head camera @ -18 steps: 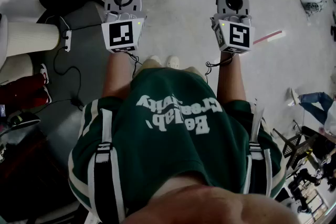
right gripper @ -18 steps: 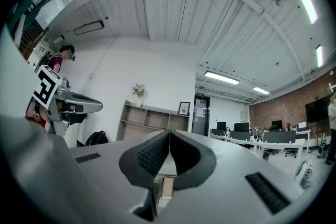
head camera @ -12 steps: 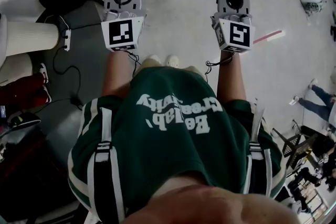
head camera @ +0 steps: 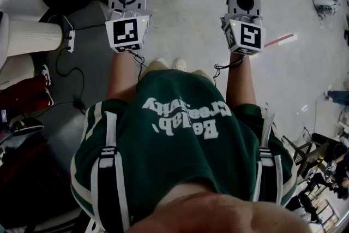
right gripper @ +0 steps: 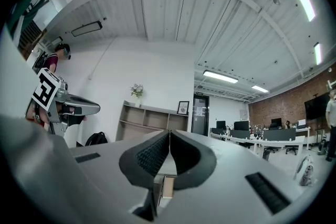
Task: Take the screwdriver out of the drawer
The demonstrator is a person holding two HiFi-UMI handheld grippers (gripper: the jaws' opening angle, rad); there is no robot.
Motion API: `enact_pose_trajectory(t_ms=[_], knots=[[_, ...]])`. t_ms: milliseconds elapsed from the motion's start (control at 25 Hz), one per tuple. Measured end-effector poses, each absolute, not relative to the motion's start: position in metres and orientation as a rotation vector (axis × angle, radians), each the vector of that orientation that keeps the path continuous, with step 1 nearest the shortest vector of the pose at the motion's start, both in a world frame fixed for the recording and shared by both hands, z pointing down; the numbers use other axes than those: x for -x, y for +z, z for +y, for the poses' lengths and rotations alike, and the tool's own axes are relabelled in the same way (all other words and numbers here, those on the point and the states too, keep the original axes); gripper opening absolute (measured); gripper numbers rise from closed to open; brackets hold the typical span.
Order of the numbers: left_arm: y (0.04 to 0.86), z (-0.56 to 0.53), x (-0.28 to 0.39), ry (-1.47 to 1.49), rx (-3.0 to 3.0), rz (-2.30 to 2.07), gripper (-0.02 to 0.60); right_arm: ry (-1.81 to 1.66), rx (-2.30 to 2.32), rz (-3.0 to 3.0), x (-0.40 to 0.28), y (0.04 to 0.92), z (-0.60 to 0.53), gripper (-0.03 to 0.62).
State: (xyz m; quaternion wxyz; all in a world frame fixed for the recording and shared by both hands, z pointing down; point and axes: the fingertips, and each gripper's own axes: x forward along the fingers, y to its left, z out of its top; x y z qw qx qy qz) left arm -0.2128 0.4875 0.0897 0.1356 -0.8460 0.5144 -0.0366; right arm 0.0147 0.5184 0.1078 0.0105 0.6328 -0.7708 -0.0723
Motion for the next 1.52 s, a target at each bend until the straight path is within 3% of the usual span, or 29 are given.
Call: enact_pose_trajectory(t_ms=[720,1520], knots=[[0.097,0.441,0.212,-0.154,2.473,1.5,0.017,-0.209,-1.974,-2.39,-0.019,0.112,0.479,0.034],[0.075,0.136,0.16,-0.111,2.554,1.264,0.017,-0.252,-2.165,-2.271,-0.045,0.09,0.206,0.034]])
